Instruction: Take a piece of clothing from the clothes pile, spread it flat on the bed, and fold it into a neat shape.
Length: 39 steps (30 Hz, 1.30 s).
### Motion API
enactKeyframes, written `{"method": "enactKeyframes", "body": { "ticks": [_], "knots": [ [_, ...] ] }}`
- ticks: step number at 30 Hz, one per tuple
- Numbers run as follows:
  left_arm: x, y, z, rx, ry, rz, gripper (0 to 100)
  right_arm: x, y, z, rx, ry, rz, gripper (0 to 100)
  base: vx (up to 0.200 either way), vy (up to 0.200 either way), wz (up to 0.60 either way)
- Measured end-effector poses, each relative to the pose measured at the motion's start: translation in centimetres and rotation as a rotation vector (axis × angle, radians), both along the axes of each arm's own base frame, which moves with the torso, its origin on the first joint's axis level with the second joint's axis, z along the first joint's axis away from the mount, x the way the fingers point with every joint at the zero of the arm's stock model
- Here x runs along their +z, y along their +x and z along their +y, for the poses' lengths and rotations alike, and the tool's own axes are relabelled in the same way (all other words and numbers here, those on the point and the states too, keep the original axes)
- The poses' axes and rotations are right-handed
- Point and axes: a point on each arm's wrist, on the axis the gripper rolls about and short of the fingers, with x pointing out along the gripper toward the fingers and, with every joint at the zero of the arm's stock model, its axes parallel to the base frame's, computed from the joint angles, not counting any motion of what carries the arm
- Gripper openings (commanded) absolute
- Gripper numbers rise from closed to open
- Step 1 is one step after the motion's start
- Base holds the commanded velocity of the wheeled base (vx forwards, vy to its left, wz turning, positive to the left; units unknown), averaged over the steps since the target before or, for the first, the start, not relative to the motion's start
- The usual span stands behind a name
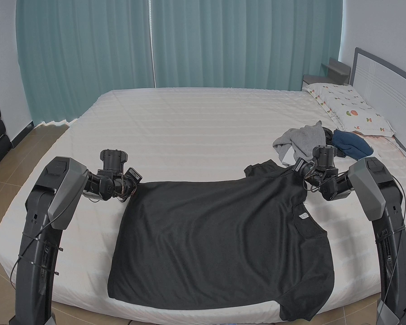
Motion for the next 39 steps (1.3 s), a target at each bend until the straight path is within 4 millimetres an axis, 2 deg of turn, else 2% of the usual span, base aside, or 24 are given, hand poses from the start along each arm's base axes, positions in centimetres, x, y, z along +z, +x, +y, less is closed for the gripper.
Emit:
{"method": "enactKeyframes", "body": {
  "ticks": [7,14,16,19,28,29,32,33,39],
  "knots": [
    [0.4,0.4,0.9,0.100,-0.036,-0.017,0,0.7,0.3,0.0,-0.020,-0.004,-0.042,0,0.000,0.000,0.00],
    [2.4,0.7,3.2,0.185,-0.085,-0.061,0,4.0,1.4,-0.2,-0.039,0.003,-0.227,0,0.000,0.000,0.00],
    [2.8,0.7,3.7,0.195,-0.089,-0.077,0,4.4,1.6,-0.3,-0.040,0.002,-0.252,0,0.000,0.000,0.00],
    [3.1,0.8,4.1,0.199,-0.090,-0.098,0,3.5,1.9,-0.2,-0.038,-0.013,-0.250,0,0.000,0.000,0.00],
    [2.8,1.2,4.0,0.183,-0.091,-0.112,0,-1.7,2.3,0.4,-0.015,-0.072,-0.178,0,0.000,0.000,0.00],
    [2.6,1.3,4.0,0.182,-0.091,-0.111,0,-2.2,2.3,0.5,-0.012,-0.073,-0.169,100,0.000,0.000,0.00],
    [2.4,1.5,3.9,0.179,-0.092,-0.109,0,-3.2,2.3,0.7,-0.009,-0.074,-0.151,100,0.000,0.000,0.00],
    [2.3,1.5,3.8,0.178,-0.092,-0.108,100,-3.5,2.2,0.7,-0.008,-0.074,-0.145,100,0.000,0.000,0.00],
    [1.9,1.5,3.4,0.171,-0.092,-0.101,100,-4.1,2.2,0.8,-0.013,-0.069,-0.140,100,0.000,0.000,0.00]
  ]
}}
